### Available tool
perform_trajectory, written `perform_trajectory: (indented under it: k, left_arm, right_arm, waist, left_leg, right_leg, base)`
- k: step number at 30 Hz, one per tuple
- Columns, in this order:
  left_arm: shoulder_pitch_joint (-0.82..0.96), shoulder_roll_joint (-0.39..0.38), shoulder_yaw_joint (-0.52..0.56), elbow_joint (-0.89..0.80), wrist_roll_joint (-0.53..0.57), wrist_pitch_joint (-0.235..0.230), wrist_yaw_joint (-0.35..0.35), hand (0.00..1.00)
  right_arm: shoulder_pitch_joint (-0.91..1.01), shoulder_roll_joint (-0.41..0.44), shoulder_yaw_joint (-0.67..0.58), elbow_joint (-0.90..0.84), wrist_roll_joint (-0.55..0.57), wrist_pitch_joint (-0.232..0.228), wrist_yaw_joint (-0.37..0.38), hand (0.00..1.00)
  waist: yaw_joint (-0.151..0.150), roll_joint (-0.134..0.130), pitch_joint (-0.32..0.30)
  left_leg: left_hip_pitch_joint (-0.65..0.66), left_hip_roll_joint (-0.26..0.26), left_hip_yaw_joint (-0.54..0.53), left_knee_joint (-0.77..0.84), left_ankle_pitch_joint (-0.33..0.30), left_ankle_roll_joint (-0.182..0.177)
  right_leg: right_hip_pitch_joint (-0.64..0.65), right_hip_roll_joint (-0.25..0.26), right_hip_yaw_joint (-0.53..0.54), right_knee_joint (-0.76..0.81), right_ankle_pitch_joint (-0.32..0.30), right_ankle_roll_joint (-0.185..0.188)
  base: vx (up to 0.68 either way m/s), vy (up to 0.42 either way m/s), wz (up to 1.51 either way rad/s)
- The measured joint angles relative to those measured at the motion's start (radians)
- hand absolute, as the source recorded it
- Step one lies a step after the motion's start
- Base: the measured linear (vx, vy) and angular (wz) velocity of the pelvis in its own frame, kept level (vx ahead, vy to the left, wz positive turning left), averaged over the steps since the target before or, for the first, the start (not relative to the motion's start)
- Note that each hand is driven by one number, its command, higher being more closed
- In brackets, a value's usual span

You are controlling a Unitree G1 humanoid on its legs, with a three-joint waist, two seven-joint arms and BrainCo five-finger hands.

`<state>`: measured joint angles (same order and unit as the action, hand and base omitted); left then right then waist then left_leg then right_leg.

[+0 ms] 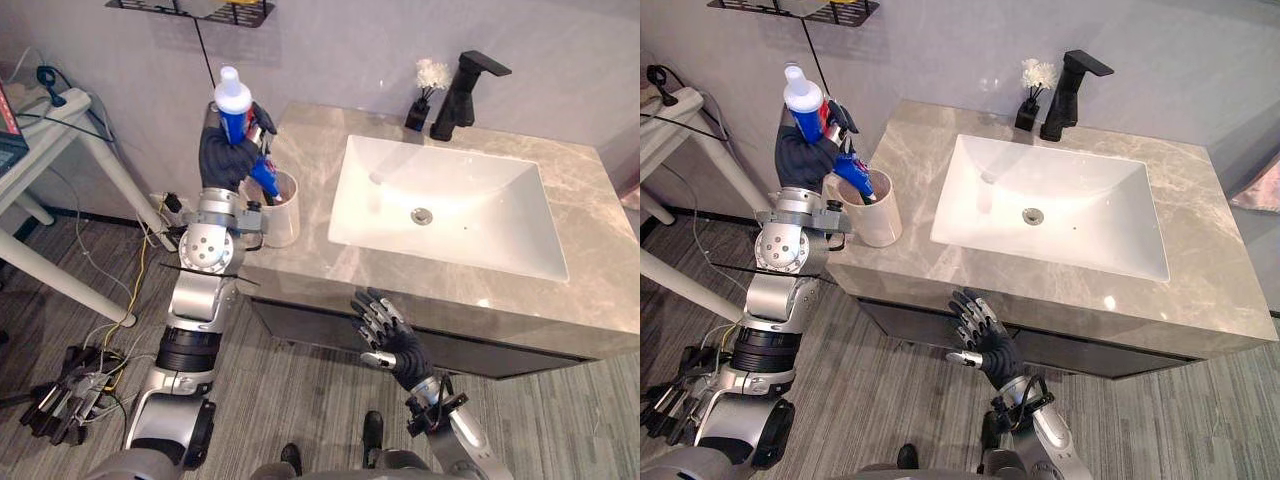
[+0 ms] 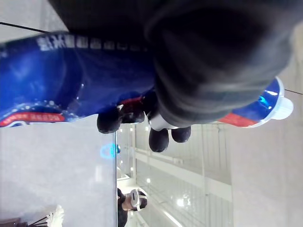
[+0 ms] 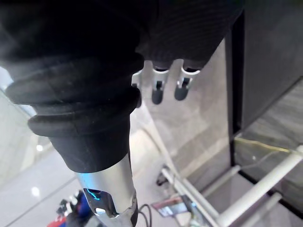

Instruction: Organize washtable

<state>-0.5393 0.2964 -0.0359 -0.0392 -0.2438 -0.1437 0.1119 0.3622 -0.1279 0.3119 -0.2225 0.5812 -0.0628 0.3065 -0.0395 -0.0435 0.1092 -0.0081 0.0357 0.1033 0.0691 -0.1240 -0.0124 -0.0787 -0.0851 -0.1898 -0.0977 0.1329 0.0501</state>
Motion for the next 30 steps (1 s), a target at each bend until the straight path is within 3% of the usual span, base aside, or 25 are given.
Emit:
perform_trajectory:
  k: [15,16,30]
  left_arm:
    - [0.020,-0.018,-0.017,0.000,-0.002,0.001,-0.001,1.00]
    - [0.022,-0.018,-0.017,0.000,-0.001,0.001,-0.001,0.00]
    - [0.042,-0.020,-0.011,-0.002,0.000,0.001,0.000,0.00]
  right_arm:
    - [0.002,-0.019,0.001,-0.048,0.001,-0.001,-0.001,0.00]
    - [0.004,-0.019,0.001,-0.048,0.001,-0.001,-0.001,0.00]
    - [0.030,-0.018,0.002,-0.058,0.001,-0.001,0.001,0.00]
  waist:
    - [0.001,-0.004,0.044]
    - [0.000,-0.004,0.044]
    - [0.001,-0.002,0.046]
  left_leg:
    - [-0.042,0.000,0.009,0.020,-0.002,0.001]
    - [-0.046,0.000,0.009,0.021,-0.002,0.001]
    - [-0.052,0.001,0.014,0.026,-0.002,0.001]
  right_leg:
    - [-0.036,-0.004,0.007,0.000,0.017,-0.001]
    - [-0.040,-0.004,0.008,0.000,0.018,-0.001]
    - [-0.047,-0.005,0.012,0.000,0.029,0.006]
  base:
    - [-0.01,0.000,-0.01]
    - [0.00,0.000,0.00]
    - [0.00,0.000,0.00]
